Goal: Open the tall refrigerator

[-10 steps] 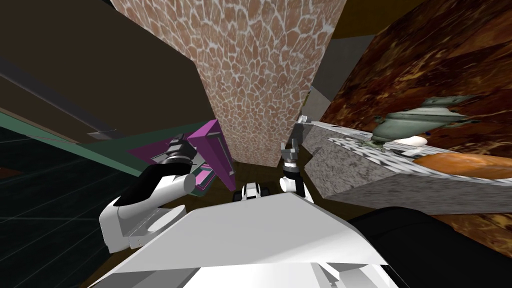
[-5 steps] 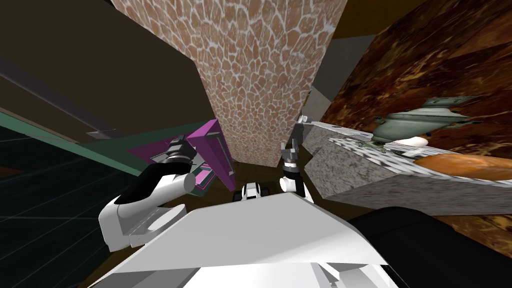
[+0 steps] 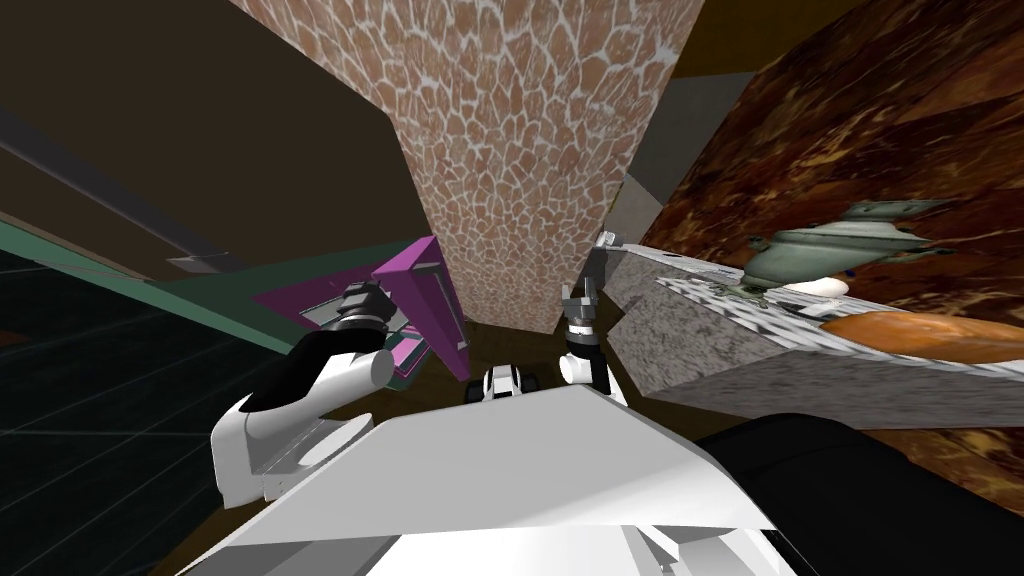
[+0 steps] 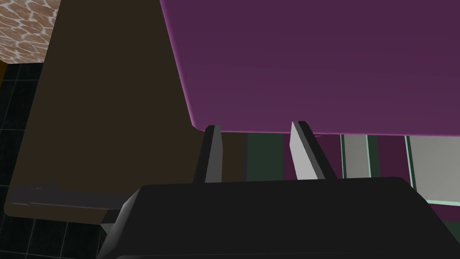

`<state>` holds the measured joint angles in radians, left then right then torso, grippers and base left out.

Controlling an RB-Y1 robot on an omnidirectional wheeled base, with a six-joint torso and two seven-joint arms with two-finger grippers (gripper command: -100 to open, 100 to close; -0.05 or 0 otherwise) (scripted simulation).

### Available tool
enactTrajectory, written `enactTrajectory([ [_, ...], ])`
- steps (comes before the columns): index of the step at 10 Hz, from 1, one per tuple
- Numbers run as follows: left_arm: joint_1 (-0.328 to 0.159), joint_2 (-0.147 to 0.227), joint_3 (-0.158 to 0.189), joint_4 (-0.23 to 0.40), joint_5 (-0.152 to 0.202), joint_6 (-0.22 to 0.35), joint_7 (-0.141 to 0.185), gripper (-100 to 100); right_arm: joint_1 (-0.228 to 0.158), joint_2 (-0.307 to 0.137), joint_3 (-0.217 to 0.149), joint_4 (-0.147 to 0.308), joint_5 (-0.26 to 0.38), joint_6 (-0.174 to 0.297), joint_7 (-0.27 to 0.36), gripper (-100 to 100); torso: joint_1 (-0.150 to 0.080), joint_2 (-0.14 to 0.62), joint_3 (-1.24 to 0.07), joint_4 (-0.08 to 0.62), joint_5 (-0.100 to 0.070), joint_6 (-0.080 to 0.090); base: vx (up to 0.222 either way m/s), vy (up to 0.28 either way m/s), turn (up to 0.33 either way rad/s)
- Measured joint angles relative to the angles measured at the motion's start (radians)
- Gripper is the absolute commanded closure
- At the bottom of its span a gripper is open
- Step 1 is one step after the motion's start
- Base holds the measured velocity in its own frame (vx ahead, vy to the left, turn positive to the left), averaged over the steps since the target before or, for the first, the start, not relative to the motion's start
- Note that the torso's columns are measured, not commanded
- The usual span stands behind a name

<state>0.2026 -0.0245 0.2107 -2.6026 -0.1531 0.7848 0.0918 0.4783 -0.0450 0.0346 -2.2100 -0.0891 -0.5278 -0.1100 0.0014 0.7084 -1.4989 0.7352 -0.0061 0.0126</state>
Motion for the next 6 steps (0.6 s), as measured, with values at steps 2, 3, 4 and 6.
enactTrajectory([
  [2, 0.02, 0.002, 0.005, -0.002, 0.014, -0.004, 0.002, 100, 0.0, 0.0, 0.0, 0.0, 0.0, 0.0, 0.0, 0, -0.001, 0.007, 0.005, 0.001, 0.001, -0.003, -0.002, -0.102, 0.114],
  [3, 0.003, 0.004, 0.021, 0.005, 0.002, 0.017, 0.003, 100, 0.0, 0.0, 0.0, 0.0, 0.0, 0.0, 0.0, 0, -0.011, 0.008, 0.006, 0.002, -0.002, -0.005, 0.072, -0.214, 0.112],
  [4, 0.004, 0.002, 0.031, 0.005, -0.007, 0.021, 0.005, 100, 0.0, 0.0, 0.0, 0.0, 0.0, 0.0, 0.0, 0, -0.012, 0.012, 0.009, 0.002, -0.003, -0.003, 0.077, -0.207, 0.037],
  [6, -0.018, 0.002, 0.053, 0.01, -0.024, 0.04, 0.007, 100, 0.0, 0.001, 0.0, 0.0, 0.0, 0.0, 0.0, 0, -0.01, 0.01, 0.007, 0.005, -0.005, -0.002, 0.145, -0.294, 0.093],
])
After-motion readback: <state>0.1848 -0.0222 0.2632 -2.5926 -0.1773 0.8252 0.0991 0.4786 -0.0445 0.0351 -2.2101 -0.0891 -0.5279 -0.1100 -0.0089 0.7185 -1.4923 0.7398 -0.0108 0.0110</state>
